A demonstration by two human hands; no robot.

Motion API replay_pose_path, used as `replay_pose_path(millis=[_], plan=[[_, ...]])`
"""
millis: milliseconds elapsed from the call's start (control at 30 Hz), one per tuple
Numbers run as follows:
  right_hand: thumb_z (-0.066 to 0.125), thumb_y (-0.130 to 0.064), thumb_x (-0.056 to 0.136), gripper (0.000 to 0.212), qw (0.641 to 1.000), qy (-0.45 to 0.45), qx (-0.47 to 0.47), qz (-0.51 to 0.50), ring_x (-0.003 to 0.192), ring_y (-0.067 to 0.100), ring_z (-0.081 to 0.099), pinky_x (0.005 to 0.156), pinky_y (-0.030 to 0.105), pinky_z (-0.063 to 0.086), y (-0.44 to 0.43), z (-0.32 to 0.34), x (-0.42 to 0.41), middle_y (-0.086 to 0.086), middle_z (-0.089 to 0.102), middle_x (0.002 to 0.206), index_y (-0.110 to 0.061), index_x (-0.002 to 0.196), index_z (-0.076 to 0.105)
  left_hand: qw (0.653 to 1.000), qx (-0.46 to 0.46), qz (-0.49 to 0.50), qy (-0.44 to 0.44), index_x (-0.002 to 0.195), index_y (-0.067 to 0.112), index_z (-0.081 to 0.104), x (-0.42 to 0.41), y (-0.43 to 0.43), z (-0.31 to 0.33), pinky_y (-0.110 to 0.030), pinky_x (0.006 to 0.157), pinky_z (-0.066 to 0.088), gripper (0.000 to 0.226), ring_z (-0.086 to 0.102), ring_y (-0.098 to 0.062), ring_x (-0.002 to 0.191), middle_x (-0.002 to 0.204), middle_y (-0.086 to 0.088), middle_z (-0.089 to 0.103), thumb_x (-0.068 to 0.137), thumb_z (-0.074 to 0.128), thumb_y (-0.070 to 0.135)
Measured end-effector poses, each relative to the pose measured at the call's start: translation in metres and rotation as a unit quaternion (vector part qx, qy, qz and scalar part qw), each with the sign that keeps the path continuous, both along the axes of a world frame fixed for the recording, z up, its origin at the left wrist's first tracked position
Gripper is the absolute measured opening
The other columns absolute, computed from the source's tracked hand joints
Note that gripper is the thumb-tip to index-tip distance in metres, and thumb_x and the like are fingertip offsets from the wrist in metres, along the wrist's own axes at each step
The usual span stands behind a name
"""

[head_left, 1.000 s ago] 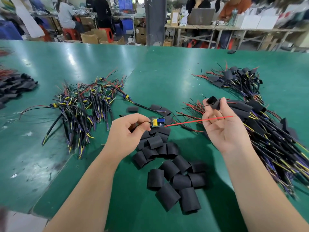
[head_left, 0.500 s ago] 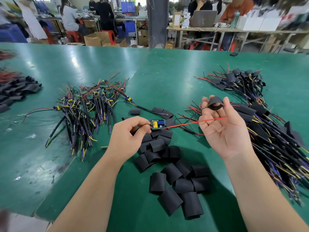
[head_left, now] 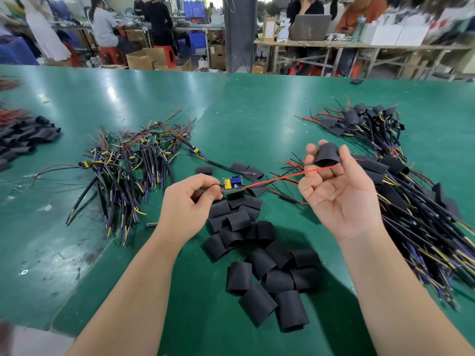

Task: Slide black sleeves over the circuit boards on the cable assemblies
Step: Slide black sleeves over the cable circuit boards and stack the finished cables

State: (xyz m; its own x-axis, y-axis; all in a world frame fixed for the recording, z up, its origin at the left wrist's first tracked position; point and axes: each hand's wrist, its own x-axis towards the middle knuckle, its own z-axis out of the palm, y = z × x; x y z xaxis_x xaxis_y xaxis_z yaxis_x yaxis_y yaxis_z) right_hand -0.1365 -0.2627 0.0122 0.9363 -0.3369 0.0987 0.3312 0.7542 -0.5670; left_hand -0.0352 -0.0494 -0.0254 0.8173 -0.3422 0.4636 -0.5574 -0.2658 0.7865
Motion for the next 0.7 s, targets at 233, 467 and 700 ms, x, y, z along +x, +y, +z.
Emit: replay_pose_path(millis=[233,467,700], plan=[[0.056,-0.029,0.085,0.024,1.000,0.005,0.002,-0.015,0.083,0.015,0.066,0.056,0.020,0.049,0.0013,0.0038,-0.0032,0.006,0.069,0.099,-0.013,0.097,0.069,1.000,0.014,0.007,-0.014,0.074,0.030,0.062,-0.0011,-0.0003,0.0009,-0.006,0.044,0.026,0.030,0.040,0.000,0.042,0.053,0.026,0.057,0.090,0.062,0.005],[0.056,-0.025,0.083,0.023,0.999,0.000,-0.019,-0.048,0.088,0.016,0.069,0.065,0.020,0.054,0.0041,0.0054,-0.0072,0.002,0.072,0.097,-0.014,0.102,0.063,1.000,0.013,0.015,-0.023,0.072,0.032,0.062,-0.0029,0.0011,0.0028,-0.004,0.046,0.029,0.031,0.047,0.004,0.045,0.057,0.026,0.060,0.089,0.063,0.006],[0.061,-0.017,0.079,0.023,0.994,0.005,-0.054,-0.098,0.088,0.015,0.066,0.071,0.025,0.054,0.0020,0.0003,-0.0066,0.001,0.072,0.102,-0.020,0.102,0.060,0.998,0.029,0.025,-0.058,0.073,0.024,0.065,-0.0044,0.0009,0.0011,-0.002,0.049,0.030,0.024,0.047,0.007,0.047,0.055,0.027,0.057,0.087,0.064,0.004]])
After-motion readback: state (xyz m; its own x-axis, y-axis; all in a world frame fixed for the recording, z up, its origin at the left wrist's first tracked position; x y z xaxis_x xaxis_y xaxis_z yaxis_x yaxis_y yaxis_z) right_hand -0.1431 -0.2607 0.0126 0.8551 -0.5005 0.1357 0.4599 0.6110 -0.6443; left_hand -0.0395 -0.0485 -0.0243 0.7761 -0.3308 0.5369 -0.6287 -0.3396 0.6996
